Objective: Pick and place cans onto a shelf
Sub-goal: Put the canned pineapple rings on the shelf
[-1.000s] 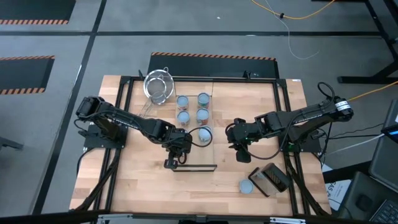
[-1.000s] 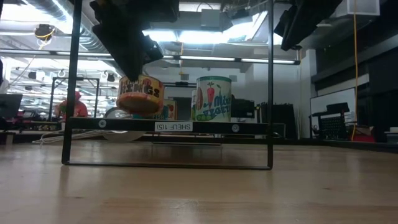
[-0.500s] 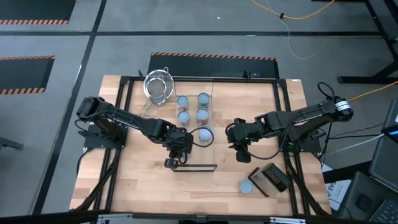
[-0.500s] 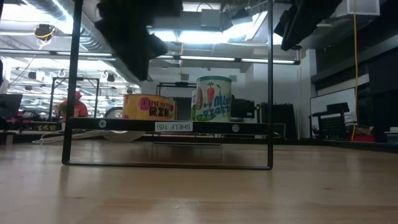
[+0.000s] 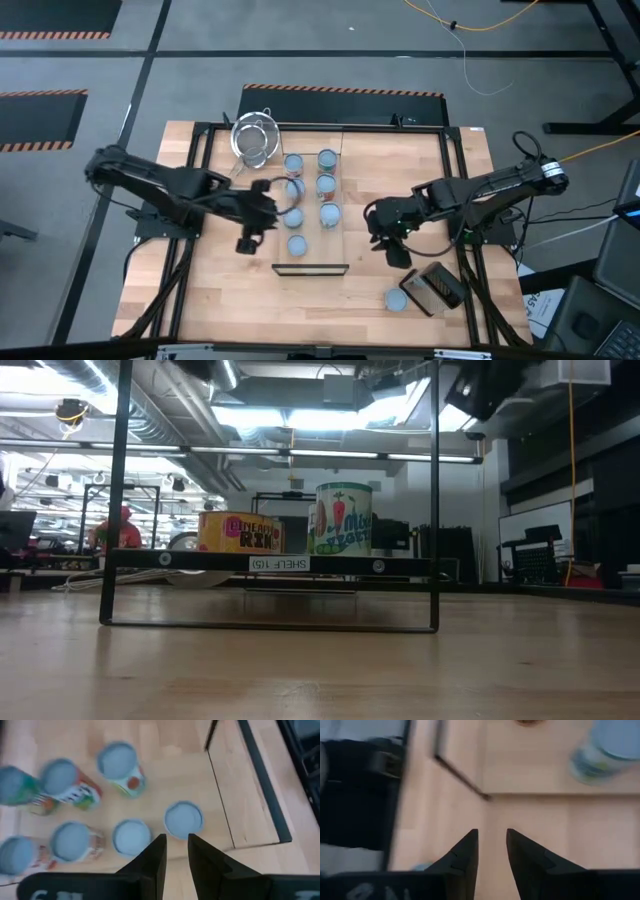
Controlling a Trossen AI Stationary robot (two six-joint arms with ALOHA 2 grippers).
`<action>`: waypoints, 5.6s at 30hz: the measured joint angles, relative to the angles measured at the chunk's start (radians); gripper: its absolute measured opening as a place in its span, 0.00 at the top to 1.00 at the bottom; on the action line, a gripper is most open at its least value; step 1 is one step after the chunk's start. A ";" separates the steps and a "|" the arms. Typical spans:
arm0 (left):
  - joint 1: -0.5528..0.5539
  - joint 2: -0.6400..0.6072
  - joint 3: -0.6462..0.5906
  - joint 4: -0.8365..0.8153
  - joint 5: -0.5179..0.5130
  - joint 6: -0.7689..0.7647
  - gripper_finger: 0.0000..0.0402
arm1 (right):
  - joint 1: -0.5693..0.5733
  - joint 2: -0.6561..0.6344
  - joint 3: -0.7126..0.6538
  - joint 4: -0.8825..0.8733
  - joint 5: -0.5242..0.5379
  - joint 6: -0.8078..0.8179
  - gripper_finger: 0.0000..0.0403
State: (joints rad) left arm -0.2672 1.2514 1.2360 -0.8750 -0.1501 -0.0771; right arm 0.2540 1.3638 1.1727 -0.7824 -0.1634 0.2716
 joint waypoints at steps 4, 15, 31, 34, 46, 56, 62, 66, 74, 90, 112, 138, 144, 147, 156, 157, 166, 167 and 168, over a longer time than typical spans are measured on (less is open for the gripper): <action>-0.051 -0.114 -0.103 0.053 -0.071 -0.070 0.82 | 0.029 -0.001 0.052 0.006 -0.017 0.011 0.74; -0.144 -0.238 -0.492 0.398 -0.097 -0.270 0.82 | 0.025 0.000 0.089 0.144 0.073 -0.072 0.74; -0.133 -0.067 -0.664 0.858 -0.095 -0.169 0.81 | -0.046 0.001 0.089 0.158 0.075 -0.071 0.74; -0.118 -0.026 -0.664 0.889 -0.079 -0.141 0.79 | -0.046 0.002 0.089 0.158 0.075 -0.070 0.74; -0.102 0.040 -0.663 0.958 0.002 0.198 0.74 | -0.046 0.002 0.089 0.157 0.074 -0.064 0.74; -0.101 0.053 -0.663 0.992 -0.016 0.355 0.74 | -0.046 0.002 0.089 0.157 0.074 -0.064 0.74; -0.101 0.094 -0.663 1.005 -0.014 0.381 0.74 | -0.046 0.002 0.089 0.157 0.074 -0.065 0.74; -0.094 0.118 -0.663 1.009 -0.016 0.379 0.74 | -0.046 0.002 0.089 0.157 0.074 -0.065 0.74; -0.067 0.126 -0.663 1.010 0.003 0.379 0.77 | -0.046 0.002 0.089 0.157 0.074 -0.064 0.74; -0.049 0.126 -0.663 1.009 0.042 0.377 0.98 | -0.046 0.002 0.089 0.157 0.074 -0.064 0.74; 0.150 0.075 -0.663 0.974 0.587 0.745 0.99 | -0.046 0.002 0.088 0.157 0.074 -0.066 0.74; 0.377 0.076 -0.663 0.882 1.003 1.058 0.99 | -0.046 0.002 0.088 0.157 0.074 -0.070 0.74; 0.345 0.078 -0.663 0.882 0.912 1.050 0.99 | -0.046 0.002 0.088 0.157 0.074 -0.071 0.74; 0.327 0.078 -0.663 0.882 0.896 1.051 0.98 | -0.046 0.002 0.088 0.157 0.074 -0.071 0.74; 0.290 0.078 -0.663 0.884 0.820 1.024 0.95 | -0.046 0.002 0.088 0.157 0.074 -0.071 0.74; 0.287 0.078 -0.663 0.886 0.811 1.024 0.94 | -0.046 0.002 0.088 0.157 0.074 -0.071 0.74; 0.249 0.078 -0.663 0.887 0.746 1.023 0.94 | -0.046 0.002 0.088 0.157 0.074 -0.071 0.74; 0.244 0.078 -0.663 0.887 0.733 1.023 0.94 | -0.046 0.002 0.088 0.157 0.074 -0.071 0.74; 0.239 0.078 -0.663 0.886 0.719 1.023 0.94 | -0.046 0.002 0.088 0.157 0.074 -0.071 0.74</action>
State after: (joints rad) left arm -0.0285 1.3296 0.5728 0.0114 0.5686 0.9455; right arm 0.2078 1.3663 1.2606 -0.6252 -0.0898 0.2007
